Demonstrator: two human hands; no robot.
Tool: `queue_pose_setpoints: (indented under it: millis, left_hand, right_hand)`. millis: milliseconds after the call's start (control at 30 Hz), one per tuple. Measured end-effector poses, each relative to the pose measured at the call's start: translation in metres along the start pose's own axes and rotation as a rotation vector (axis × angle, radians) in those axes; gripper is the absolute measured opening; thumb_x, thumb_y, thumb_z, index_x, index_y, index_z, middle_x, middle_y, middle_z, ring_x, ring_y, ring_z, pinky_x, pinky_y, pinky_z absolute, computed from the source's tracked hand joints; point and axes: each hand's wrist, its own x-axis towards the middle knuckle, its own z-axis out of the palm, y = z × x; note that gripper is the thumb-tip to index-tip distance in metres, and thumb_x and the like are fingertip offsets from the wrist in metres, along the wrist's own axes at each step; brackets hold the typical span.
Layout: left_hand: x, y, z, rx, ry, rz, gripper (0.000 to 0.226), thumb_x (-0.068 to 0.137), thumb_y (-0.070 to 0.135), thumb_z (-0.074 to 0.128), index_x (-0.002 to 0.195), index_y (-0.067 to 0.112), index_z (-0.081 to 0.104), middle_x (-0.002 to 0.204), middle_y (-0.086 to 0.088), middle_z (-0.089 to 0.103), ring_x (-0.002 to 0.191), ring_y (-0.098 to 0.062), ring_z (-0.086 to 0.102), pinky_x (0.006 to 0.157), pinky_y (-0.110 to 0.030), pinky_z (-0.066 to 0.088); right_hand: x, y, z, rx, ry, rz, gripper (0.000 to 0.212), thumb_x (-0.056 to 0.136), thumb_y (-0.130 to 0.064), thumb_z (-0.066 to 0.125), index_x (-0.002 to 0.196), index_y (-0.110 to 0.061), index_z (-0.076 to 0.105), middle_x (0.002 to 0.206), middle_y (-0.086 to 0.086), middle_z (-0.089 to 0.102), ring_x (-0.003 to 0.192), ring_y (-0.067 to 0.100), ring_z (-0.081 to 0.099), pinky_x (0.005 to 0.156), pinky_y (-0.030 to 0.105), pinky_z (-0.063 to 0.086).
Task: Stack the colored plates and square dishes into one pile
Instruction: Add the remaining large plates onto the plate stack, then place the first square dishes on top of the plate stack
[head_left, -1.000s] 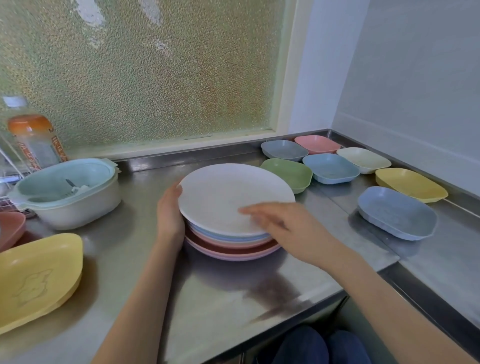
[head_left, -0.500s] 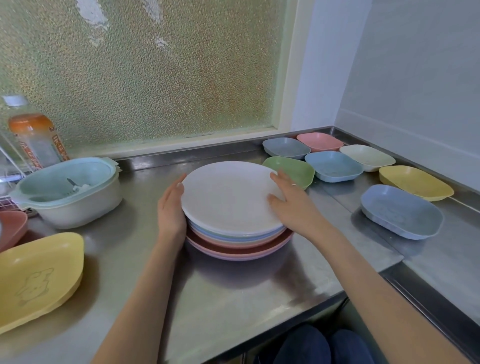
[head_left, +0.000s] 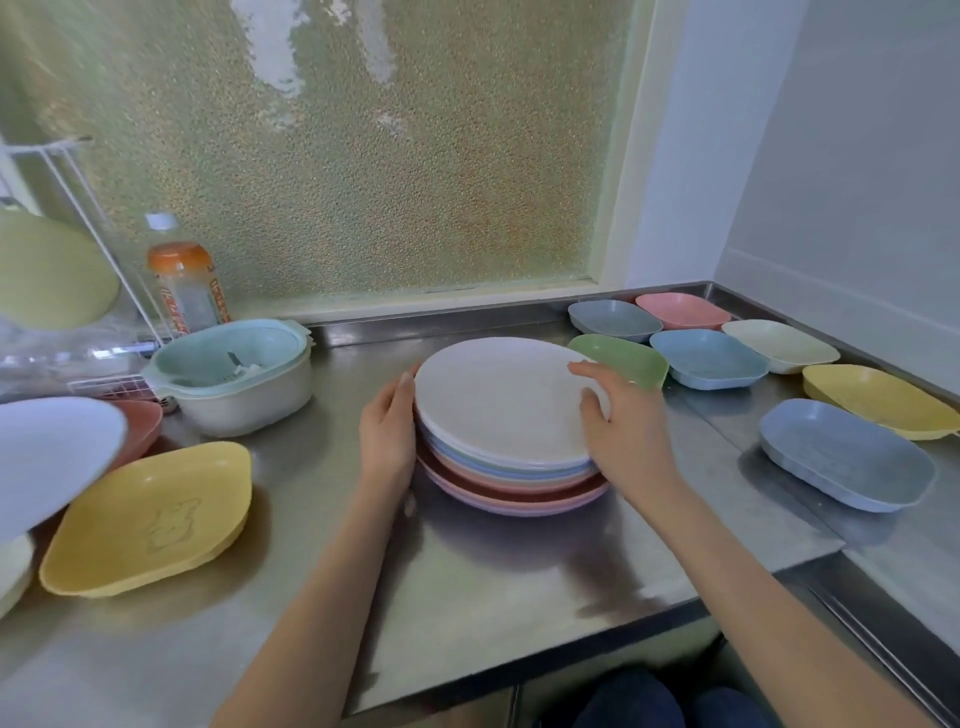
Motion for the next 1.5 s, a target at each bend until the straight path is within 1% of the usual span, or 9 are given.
queue_pose_setpoints:
  millis: [133,267,500,633,933,1067,1167,1300,1500]
  left_hand:
    - [-0.017,0.023,-0.043,0.258,0.122,0.161,0.023,0.095,0.013,0.054,0.112,0.012,0.069,0.105,0.002,0.067,0.098,-0.012,0.060,0.078,-0.008,0.043]
    - [-0.043,0.052,-0.120,0.529,0.401,0.289,0.031,0.090,0.012,0.051,0.116,0.014,0.067,0.110,-0.001,0.070,0.101,-0.021,0.062,0.083,-0.028,0.045]
    - [-0.045,0.055,-0.240,1.168,0.431,-0.206,0.041,0.093,0.023,0.048,0.133,0.022,0.055,0.129,-0.010,0.062,0.127,-0.031,0.046,0.105,-0.042,0.028]
    - [-0.041,0.034,-0.258,1.392,0.443,-0.142,0.034,0.095,0.013,0.043,0.118,0.025,0.065,0.111,-0.002,0.070,0.119,-0.022,0.053,0.117,-0.052,0.004]
    - [-0.054,0.030,-0.266,1.234,0.655,0.178,0.043,0.087,-0.005,0.044,0.113,0.016,0.071,0.095,-0.015,0.073,0.103,-0.032,0.062,0.117,-0.049,0.011]
    - [-0.064,0.043,-0.240,1.107,0.628,0.263,0.032,0.091,-0.001,0.050,0.108,0.015,0.072,0.090,-0.017,0.072,0.099,-0.032,0.064,0.111,-0.048,0.023]
    - [-0.075,0.049,-0.208,1.041,0.567,0.410,0.029,0.085,-0.006,0.058,0.102,0.011,0.074,0.085,-0.015,0.074,0.091,-0.033,0.067,0.103,-0.051,0.033]
    - [-0.083,0.061,-0.157,0.976,0.407,0.624,0.036,0.075,-0.009,0.058,0.100,0.010,0.075,0.089,-0.009,0.076,0.088,-0.030,0.069,0.099,-0.047,0.033]
    - [-0.080,0.068,-0.075,0.920,0.113,0.813,0.025,0.078,0.000,0.066,0.097,0.014,0.077,0.090,-0.003,0.078,0.085,-0.024,0.072,0.091,-0.049,0.042]
  right_hand:
    - [-0.018,-0.045,0.014,-0.059,0.030,-0.158,0.033,0.090,-0.006,0.048,0.111,-0.026,0.065,0.101,-0.003,0.069,0.115,0.018,0.055,0.117,0.051,0.000]
    - [-0.044,-0.110,0.049,0.019,-0.066,-0.384,0.035,0.084,-0.005,0.047,0.105,-0.024,0.067,0.092,-0.003,0.071,0.101,0.018,0.060,0.115,0.053,0.002]
    - [-0.096,-0.200,0.130,0.007,-0.440,-0.623,0.039,0.087,-0.011,0.044,0.119,-0.029,0.057,0.103,-0.006,0.071,0.107,0.017,0.057,0.114,0.053,-0.005]
    - [-0.126,-0.206,0.153,0.029,-0.475,-0.679,0.039,0.087,-0.012,0.043,0.118,-0.032,0.057,0.101,-0.004,0.070,0.104,0.017,0.057,0.113,0.053,-0.009]
    - [-0.116,-0.191,0.155,0.198,-0.429,-0.517,0.048,0.085,0.000,0.040,0.117,-0.032,0.058,0.107,-0.006,0.070,0.108,0.014,0.059,0.117,0.052,0.001]
    - [-0.097,-0.186,0.152,0.398,-0.522,-0.440,0.044,0.094,-0.007,0.044,0.132,-0.028,0.047,0.125,-0.002,0.061,0.117,0.013,0.053,0.114,0.052,0.022]
    - [-0.081,-0.180,0.138,0.641,-0.494,-0.310,0.043,0.098,-0.013,0.043,0.140,-0.022,0.039,0.134,-0.002,0.051,0.119,0.002,0.044,0.111,0.023,0.030]
    - [-0.051,-0.161,0.110,0.788,-0.353,-0.033,0.044,0.101,-0.028,0.038,0.144,-0.021,0.031,0.149,-0.002,0.036,0.129,0.002,0.035,0.103,0.013,0.024]
    - [-0.009,-0.106,0.054,0.830,-0.086,0.219,0.051,0.099,-0.040,0.037,0.146,-0.021,0.030,0.150,-0.001,0.037,0.133,0.012,0.037,0.113,0.036,0.029]
